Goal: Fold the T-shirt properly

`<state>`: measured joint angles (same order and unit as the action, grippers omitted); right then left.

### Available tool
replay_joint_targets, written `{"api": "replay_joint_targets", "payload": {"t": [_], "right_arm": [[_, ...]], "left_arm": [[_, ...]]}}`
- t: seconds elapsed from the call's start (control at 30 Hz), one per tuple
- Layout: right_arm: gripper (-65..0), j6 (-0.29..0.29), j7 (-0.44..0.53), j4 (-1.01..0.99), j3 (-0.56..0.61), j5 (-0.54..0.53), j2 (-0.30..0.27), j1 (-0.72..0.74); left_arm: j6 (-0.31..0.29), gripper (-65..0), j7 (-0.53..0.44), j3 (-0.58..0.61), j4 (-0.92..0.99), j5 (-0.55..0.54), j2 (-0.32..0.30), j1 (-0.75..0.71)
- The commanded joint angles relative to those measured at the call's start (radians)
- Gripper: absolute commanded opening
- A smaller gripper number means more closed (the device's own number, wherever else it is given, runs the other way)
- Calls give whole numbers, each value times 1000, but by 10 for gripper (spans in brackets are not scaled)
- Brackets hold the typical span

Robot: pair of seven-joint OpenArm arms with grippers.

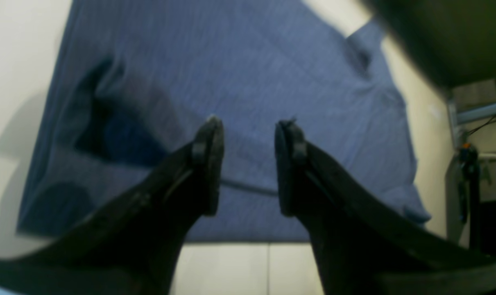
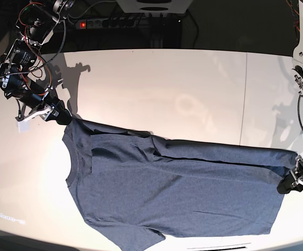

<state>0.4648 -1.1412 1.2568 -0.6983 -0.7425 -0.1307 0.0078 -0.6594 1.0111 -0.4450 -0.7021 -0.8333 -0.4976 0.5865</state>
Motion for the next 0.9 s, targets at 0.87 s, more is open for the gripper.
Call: {"api": "replay_joint_targets", "payload": {"t": [0.87], "right_arm": [[-427,29,-72,-10,1,151,-5,-23]], "left_arm": [[-39,-409,345,0,-14,-204,-69,13]]}}
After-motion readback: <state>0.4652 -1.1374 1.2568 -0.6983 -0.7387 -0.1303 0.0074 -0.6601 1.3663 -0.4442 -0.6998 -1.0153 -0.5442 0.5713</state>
